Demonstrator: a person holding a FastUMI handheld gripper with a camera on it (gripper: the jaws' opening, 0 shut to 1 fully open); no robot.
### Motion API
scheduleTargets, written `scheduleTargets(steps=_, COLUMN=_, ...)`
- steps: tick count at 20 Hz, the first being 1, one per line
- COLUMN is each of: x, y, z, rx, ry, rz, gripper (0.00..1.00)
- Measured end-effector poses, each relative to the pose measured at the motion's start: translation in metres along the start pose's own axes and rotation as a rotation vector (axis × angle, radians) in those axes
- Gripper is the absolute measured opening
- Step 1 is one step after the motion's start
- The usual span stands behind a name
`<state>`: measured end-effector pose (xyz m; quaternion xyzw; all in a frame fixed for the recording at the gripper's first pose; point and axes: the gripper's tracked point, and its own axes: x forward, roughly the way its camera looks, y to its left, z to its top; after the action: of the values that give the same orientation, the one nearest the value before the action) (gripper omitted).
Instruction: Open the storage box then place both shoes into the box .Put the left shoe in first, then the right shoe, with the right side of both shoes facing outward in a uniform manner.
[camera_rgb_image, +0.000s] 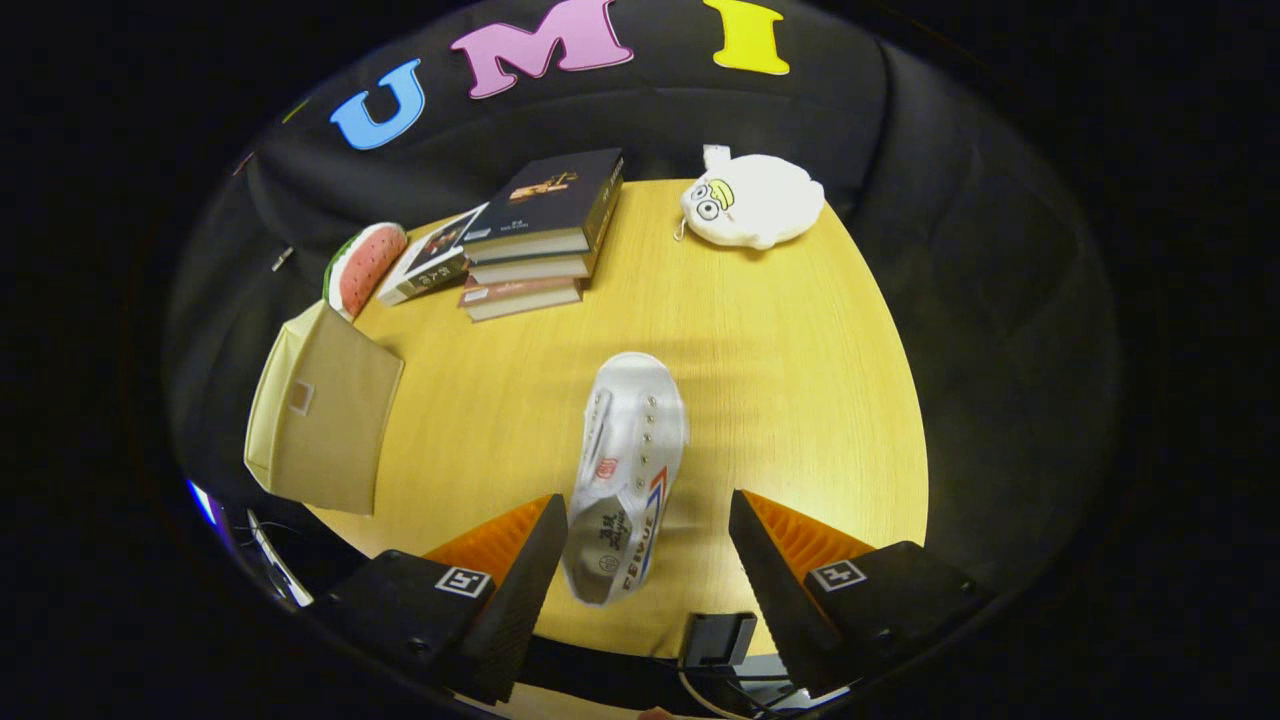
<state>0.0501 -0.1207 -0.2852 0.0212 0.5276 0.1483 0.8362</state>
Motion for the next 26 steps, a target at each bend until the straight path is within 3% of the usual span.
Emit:
scheduleTargets(steps=7, x=0.05, y=-0.019, z=-0.03, rx=-0.103, ry=0.07, rz=-0.078, gripper=0.99)
scheduleTargets(steps=11, x=0.072, y=-0.033, z=-0.011, rx=-0.081, ry=-0.029, rz=-0.147, gripper=1.0)
scheduleTargets(steps=15, x=0.093, y=-0.024, z=-0.004, rx=-0.073, ry=-0.058, rz=-0.123, gripper=1.0)
scheduleTargets(steps=18, x=0.1, y=-0.005, z=-0.003, rx=-0.027, ry=-0.068, rz=-0.032, gripper=0.98)
scheduleTargets(steps=19, x=0.103, y=0.005, z=-0.006, rx=0.011, ry=-0.052, rz=0.016, gripper=0.87)
scheduleTargets(steps=21, x=0.104, y=0.004, z=-0.005, rx=0.044, ry=-0.045, rz=0.02, gripper=0.66)
scheduleTargets(steps=26, x=0.102, y=-0.001, z=-0.006, rx=0.097, ry=-0.02, rz=0.016, gripper=0.58)
